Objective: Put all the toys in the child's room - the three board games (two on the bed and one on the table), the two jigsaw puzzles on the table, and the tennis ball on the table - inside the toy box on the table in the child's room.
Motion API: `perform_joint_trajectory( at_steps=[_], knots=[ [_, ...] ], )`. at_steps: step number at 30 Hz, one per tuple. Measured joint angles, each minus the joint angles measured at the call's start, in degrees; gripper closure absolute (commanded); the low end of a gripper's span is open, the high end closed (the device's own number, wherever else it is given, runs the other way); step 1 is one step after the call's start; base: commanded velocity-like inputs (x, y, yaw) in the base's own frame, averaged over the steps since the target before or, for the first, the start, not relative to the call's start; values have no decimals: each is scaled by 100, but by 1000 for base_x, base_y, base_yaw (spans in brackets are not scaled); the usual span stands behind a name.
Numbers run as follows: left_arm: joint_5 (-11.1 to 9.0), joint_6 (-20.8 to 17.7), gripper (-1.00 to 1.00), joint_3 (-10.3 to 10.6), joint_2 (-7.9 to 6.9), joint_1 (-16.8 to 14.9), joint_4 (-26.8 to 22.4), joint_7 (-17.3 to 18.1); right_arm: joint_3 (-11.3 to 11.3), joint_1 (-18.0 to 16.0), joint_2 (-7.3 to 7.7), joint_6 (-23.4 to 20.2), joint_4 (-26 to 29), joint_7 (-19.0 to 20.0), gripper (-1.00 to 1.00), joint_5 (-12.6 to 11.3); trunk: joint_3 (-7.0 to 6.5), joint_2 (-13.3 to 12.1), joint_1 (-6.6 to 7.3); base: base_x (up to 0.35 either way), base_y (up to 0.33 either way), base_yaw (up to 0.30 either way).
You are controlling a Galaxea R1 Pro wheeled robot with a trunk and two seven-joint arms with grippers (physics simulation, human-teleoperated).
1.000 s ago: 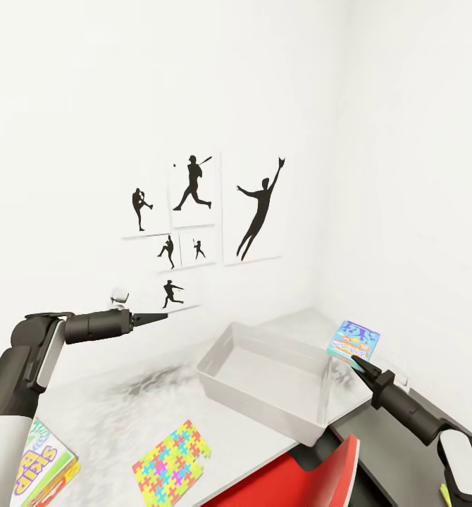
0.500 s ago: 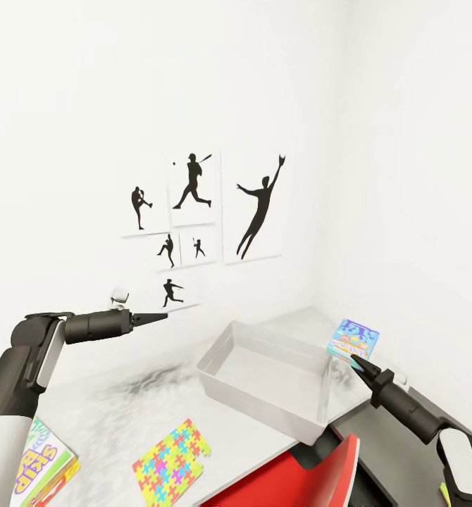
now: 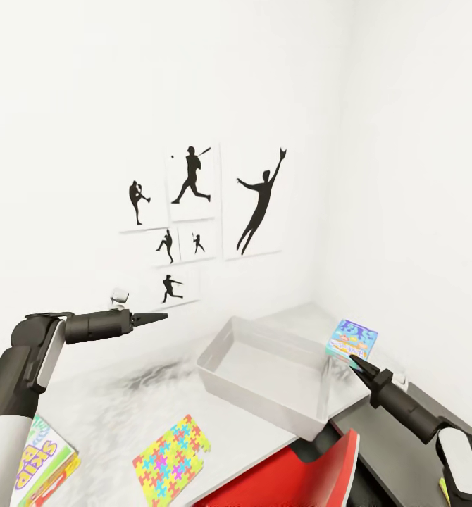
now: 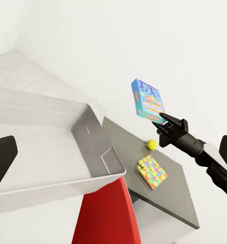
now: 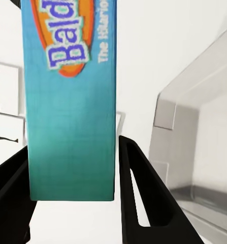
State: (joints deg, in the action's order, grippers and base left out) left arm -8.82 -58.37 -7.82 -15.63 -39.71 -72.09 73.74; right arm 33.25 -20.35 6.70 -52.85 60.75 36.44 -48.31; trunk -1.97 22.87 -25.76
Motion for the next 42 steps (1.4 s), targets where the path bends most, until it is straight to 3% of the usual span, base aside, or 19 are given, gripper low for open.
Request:
perform_joint_trajectory(
  at_steps=[5,9,14,18,22,25,31,38,42],
  knots=[
    [-3,-1,-100,1,5,0,0,10,-13,5,11,-79,197,-23,100,-30,46,0,0,0,0,0],
    [-7,-6,-100,5,2,0,0,17,-210,8,2,-138,523,-265,100,-2,83,0,0,0,0,0],
    [-5,-8,-100,2,1,0,0,18,-360,-68,-22,-210,667,-841,100,-31,115,0,0,0,0,0],
    [-6,-6,-100,2,4,0,1,18,-614,-347,-91,-320,700,-1694,100,-105,122,0,0,0,0,0],
    [-1,-7,-100,3,4,-1,2,17,-1038,-809,-413,-355,702,-2922,100,-113,124,0,0,0,0,0],
    [0,-7,-100,1,1,-1,1,18,-1217,-963,-646,-361,699,-3719,100,-34,124,0,0,0,0,0],
    [0,-7,-100,0,1,0,0,15,-1292,-1012,-760,-358,654,-4070,100,3,124,0,0,0,0,0],
    [0,-4,-100,0,5,0,0,10,-1339,-1011,-773,-363,628,-4253,100,71,124,0,0,0,0,0],
    [0,-4,-100,1,7,0,0,10,-1356,-1006,-777,-372,626,-4643,100,59,124,1,1,0,0,0]
  ],
)
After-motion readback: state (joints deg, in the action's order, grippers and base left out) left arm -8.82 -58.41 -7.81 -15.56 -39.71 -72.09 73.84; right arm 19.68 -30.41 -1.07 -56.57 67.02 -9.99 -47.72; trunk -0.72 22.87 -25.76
